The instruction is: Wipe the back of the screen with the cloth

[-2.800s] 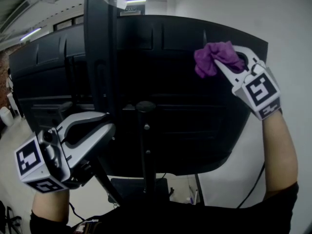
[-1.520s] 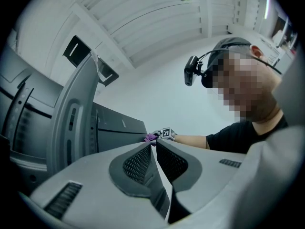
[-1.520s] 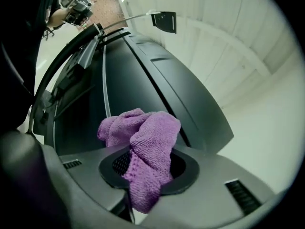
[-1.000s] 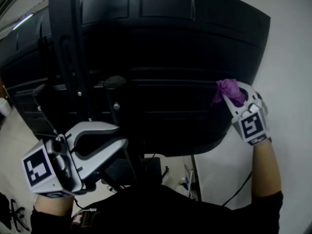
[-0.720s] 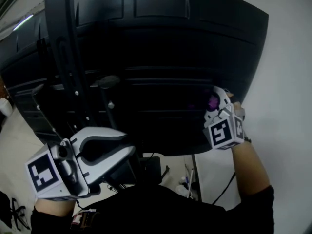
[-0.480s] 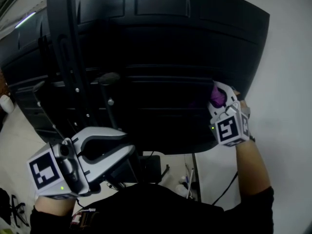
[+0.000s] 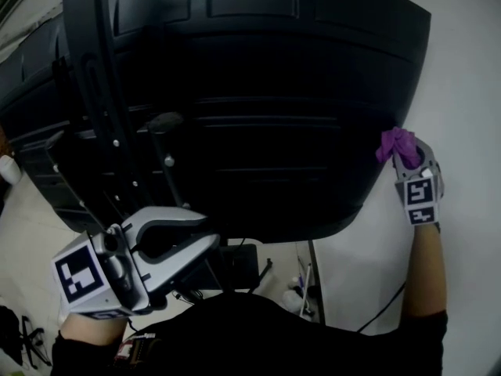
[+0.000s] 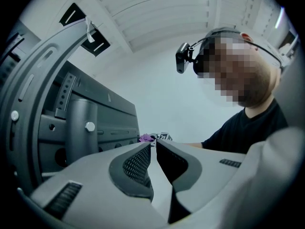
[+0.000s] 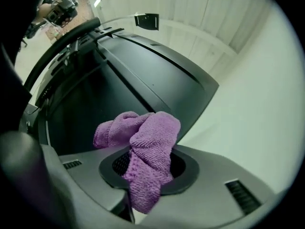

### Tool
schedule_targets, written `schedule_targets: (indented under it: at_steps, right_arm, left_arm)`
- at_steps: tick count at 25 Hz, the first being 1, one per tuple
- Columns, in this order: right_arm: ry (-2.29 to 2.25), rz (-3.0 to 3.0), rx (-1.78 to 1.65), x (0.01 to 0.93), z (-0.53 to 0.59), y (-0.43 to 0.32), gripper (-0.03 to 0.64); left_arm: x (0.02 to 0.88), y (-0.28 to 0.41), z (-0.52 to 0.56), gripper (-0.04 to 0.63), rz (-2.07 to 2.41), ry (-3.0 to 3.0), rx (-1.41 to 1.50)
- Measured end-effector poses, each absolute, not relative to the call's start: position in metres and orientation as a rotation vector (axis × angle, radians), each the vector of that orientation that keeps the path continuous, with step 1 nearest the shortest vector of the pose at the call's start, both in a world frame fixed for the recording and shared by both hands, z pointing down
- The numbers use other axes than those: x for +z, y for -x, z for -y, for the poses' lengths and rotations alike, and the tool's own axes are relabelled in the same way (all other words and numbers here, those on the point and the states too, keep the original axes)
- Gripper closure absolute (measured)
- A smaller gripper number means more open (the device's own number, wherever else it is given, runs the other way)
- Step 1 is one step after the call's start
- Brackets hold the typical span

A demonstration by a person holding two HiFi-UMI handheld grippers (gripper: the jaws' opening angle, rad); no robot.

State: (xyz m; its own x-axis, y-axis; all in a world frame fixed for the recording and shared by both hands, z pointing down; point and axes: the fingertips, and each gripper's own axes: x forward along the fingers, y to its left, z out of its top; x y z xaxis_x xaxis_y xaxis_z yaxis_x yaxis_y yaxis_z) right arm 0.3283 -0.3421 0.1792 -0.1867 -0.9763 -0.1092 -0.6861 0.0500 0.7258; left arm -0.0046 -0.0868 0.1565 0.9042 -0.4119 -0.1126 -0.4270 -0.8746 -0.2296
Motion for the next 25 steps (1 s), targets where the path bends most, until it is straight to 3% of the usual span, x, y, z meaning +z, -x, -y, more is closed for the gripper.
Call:
schedule_targets:
  at_steps: [3,13,25]
  right_arm:
    - [-1.670,1.976,-0.937,0.189,0.329,-0.316,0.508]
    - [-1.165,2.303,-1.105,0.271,0.285,-0.116,0.508]
    - [-1.084,2.198,-1.365,0.293,0.279,-0.004,0.508]
  left_arm:
    - [0.173,0.001,0.095,0.563,-0.644,2.848,0.073]
    - [0.203,-0.015,0.102,0.563,-0.607,2.955,0.069]
    - [0.220,-0.015,0.096,0.563,-0.662,2.979,0.024]
